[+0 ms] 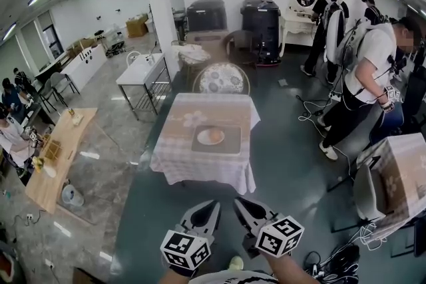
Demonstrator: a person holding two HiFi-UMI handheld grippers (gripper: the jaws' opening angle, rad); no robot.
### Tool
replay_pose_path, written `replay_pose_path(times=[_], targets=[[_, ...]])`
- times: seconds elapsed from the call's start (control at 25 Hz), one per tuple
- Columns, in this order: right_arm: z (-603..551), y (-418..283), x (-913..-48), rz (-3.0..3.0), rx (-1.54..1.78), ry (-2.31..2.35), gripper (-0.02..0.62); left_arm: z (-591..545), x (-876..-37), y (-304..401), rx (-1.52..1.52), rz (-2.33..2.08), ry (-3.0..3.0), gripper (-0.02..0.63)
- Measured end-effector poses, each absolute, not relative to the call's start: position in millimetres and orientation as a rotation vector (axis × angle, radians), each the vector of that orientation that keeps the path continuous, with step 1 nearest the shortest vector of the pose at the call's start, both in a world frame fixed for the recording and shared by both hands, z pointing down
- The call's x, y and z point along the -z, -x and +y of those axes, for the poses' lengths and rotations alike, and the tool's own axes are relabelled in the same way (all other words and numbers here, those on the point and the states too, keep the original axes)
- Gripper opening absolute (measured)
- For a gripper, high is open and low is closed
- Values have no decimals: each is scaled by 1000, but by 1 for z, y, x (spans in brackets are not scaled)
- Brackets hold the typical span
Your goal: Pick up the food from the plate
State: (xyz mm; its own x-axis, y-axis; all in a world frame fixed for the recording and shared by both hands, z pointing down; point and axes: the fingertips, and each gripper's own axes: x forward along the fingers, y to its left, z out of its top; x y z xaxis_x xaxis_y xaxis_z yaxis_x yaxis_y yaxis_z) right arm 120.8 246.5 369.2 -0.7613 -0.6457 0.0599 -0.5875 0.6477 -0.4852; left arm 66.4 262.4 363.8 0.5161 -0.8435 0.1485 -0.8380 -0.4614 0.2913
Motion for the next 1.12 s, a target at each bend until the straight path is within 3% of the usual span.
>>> replay_pose_path(times=[0.52,1.12], targets=[[221,-134,-370,2724,751,1046,17,236,-363,-79,11,-1395,-2449,5],[125,-98,-396,2718,808,1135,17,137,-385,-42,-20,-1340,-2459,5]])
